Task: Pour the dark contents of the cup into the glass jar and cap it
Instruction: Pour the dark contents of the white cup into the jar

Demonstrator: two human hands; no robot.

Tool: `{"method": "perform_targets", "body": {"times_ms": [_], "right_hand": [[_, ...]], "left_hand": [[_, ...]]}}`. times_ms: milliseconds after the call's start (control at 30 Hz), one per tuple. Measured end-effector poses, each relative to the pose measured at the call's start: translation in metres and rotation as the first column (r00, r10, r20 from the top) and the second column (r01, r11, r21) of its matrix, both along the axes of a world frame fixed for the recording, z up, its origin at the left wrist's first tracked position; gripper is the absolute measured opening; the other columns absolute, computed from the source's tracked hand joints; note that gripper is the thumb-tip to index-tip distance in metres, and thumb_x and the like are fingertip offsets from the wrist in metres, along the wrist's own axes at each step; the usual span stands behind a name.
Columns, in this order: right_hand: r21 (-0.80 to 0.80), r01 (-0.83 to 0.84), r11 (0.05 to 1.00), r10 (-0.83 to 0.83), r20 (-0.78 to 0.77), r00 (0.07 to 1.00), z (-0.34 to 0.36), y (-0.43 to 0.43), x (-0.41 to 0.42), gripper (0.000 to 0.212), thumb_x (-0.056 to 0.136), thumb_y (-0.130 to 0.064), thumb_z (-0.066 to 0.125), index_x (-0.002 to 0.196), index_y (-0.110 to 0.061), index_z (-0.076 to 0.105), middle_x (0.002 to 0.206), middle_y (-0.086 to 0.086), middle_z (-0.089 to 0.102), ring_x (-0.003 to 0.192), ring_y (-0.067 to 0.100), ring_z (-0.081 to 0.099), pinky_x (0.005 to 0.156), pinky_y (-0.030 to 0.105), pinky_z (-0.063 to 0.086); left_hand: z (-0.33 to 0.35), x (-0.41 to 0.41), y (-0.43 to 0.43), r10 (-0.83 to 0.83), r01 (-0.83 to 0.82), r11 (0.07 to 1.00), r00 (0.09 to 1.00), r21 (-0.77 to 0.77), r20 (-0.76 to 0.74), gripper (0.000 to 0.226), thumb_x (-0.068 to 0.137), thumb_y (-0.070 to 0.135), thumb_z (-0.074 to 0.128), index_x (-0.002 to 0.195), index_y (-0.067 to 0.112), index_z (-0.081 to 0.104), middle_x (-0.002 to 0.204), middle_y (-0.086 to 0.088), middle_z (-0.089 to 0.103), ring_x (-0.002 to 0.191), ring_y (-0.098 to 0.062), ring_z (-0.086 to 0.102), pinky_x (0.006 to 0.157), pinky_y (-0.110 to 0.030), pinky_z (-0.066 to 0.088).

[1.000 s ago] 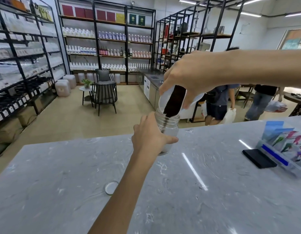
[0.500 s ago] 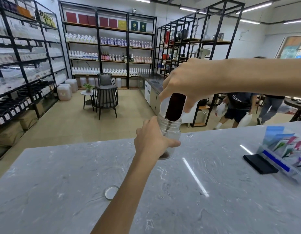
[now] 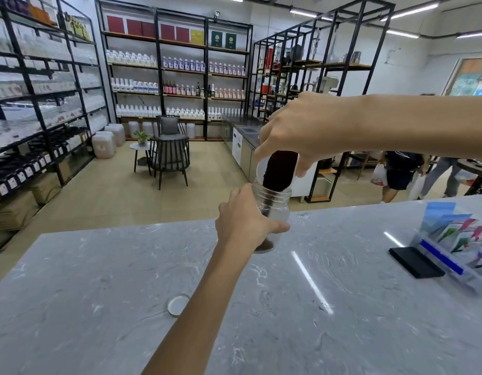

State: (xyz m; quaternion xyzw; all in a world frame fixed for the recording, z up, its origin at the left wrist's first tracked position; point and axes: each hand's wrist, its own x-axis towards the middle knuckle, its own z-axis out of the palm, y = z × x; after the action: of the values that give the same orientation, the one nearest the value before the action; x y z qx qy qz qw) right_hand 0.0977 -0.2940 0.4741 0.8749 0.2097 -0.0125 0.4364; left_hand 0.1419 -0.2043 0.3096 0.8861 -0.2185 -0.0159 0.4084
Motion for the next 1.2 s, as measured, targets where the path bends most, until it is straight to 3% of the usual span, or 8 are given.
{"method": "perform_targets", "body": {"times_ms": [433, 800, 1200], "right_hand": [[-0.073, -0.019, 0.997, 0.019, 0.000, 1.000, 0.000, 0.009, -0.003, 0.071, 0.076, -0.048, 0.079, 0.138, -0.040, 0.043, 0.123, -0.007, 0.059, 0.116, 0.027, 0.059, 0.075, 0.041, 0.057], [-0.145, -0.038, 0.989, 0.043, 0.030, 0.999, -0.001, 0.008, -0.001, 0.071, 0.077, -0.047, 0.079, 0.137, -0.038, 0.044, 0.124, -0.005, 0.060, 0.117, 0.027, 0.059, 0.068, 0.035, 0.052], [-0.202, -0.043, 0.979, 0.052, 0.043, 0.998, 0.002, 0.013, -0.005, 0.070, 0.080, -0.041, 0.078, 0.139, -0.031, 0.043, 0.126, 0.000, 0.059, 0.122, 0.028, 0.056, 0.086, 0.044, 0.056]], "left_hand": [[0.001, 0.002, -0.001, 0.002, -0.002, 1.000, 1.000, -0.004, 0.009, 0.085, 0.057, 0.050, 0.094, 0.126, 0.024, 0.051, 0.126, 0.001, 0.059, 0.119, -0.029, 0.055, 0.094, -0.050, 0.052], [0.000, 0.004, -0.002, 0.009, -0.009, 1.000, 1.000, -0.018, 0.007, 0.086, 0.055, 0.052, 0.094, 0.124, 0.025, 0.051, 0.126, 0.002, 0.060, 0.120, -0.030, 0.056, 0.094, -0.051, 0.052], [0.004, 0.006, -0.002, -0.006, 0.006, 0.999, 1.000, -0.033, 0.001, 0.083, 0.055, 0.050, 0.094, 0.123, 0.026, 0.052, 0.124, 0.003, 0.063, 0.117, -0.030, 0.058, 0.094, -0.051, 0.053]]}}
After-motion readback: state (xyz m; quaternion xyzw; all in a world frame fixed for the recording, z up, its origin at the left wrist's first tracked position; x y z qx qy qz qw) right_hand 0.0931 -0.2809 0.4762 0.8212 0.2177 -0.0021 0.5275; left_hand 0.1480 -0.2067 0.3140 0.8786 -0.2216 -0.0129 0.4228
